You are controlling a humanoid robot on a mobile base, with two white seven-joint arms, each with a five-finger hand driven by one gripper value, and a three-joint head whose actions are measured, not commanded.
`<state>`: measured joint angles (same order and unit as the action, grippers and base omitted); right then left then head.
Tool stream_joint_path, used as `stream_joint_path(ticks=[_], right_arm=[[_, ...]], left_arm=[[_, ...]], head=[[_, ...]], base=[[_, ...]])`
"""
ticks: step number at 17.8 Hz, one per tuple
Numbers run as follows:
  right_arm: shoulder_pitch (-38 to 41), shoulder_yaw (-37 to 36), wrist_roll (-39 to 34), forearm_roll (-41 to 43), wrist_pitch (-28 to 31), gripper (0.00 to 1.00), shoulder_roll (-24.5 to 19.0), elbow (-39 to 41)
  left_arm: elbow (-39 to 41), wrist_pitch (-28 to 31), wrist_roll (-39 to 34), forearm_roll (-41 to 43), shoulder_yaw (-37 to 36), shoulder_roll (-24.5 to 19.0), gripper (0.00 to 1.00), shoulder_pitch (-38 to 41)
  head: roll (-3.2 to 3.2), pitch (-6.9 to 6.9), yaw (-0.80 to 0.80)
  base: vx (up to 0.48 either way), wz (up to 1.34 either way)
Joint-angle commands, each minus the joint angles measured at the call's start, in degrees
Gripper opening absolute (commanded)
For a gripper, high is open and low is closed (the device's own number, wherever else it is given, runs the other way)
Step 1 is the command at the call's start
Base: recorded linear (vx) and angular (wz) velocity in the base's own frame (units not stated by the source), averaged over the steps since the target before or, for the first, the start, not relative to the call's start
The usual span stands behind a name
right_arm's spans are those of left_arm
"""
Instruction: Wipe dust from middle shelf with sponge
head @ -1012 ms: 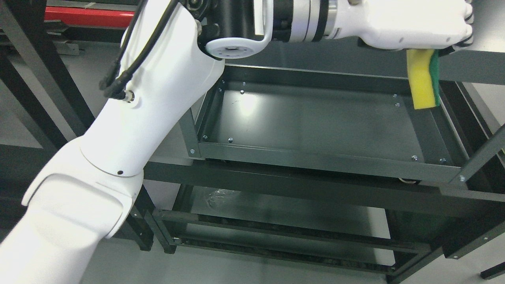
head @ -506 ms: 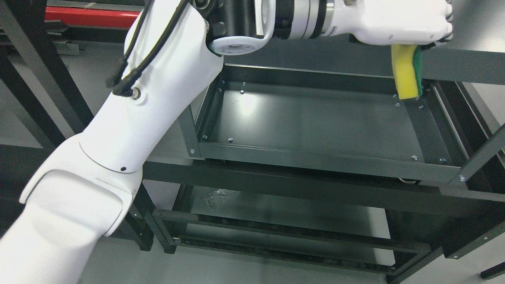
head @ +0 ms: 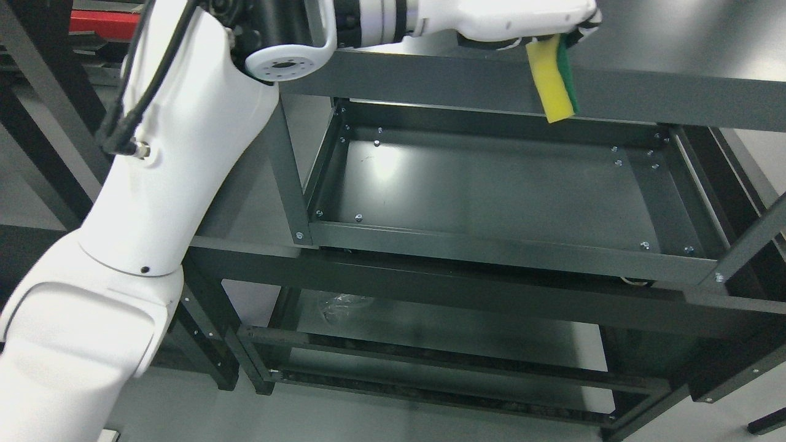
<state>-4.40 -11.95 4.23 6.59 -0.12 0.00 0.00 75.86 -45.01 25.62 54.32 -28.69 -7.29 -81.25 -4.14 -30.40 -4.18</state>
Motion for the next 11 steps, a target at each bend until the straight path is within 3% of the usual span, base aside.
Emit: stream_joint_path(ticks=[1,11], right_arm=[[0.01,0.0,-0.1,0.0,4.16,1.0,1.0,1.0],[0.01,0.0,-0.1,0.0,4.16,1.0,1.0,1.0]], left_arm=[[2.8,0.01,4.6,-8.07,10.22,-11.15,0.0,2.85],[3.41,0.01,18.14,-28.02,17.61,-24.86,0.01,7.25]], head=[[0.0,0.0,0.0],[0.0,0.0,0.0]], base=[[0.0,0.0],[0.0,0.0]])
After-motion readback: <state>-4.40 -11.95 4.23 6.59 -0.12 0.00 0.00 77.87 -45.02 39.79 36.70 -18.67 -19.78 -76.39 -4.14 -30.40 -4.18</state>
